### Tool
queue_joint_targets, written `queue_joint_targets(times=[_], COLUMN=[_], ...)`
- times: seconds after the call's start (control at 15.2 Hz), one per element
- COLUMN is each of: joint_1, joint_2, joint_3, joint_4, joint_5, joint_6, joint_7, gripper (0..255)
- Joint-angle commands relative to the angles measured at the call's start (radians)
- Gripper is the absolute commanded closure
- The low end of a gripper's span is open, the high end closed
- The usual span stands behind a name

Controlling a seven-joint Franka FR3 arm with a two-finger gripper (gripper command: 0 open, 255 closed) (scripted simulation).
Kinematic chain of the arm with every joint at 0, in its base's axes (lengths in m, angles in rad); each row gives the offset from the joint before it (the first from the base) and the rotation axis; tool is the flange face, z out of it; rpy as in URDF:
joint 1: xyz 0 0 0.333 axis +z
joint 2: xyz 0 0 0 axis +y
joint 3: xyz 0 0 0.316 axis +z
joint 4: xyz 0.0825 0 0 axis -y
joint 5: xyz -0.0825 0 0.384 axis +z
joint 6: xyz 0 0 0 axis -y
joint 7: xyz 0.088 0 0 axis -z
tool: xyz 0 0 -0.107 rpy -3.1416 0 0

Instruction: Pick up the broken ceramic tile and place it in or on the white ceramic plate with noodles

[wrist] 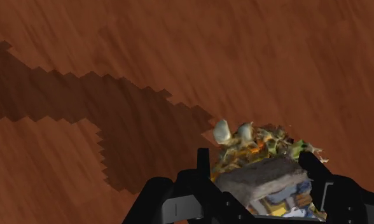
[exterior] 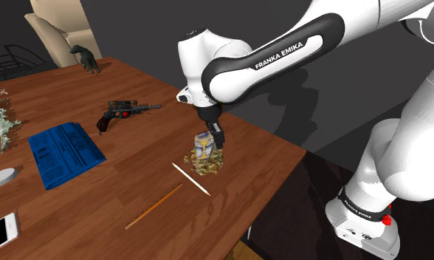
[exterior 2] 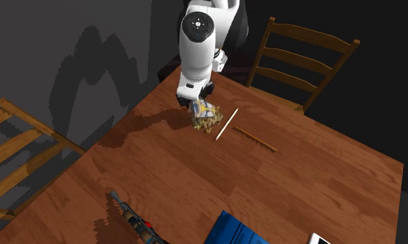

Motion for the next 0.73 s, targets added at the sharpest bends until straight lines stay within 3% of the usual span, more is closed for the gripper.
queue_joint_targets(times=[0.0,0.59,0.66], joint_1=[0.002,0.002,0.002], joint_2=[0.012,0.02,0.02], joint_3=[0.002,0.002,0.002], joint_4=[-0.018,-0.029,-0.03], joint_5=[-0.002,-0.004,-0.005], joint_6=[0.027,0.046,0.047], joint_7=[0.004,0.007,0.007], gripper=[255,255,0])
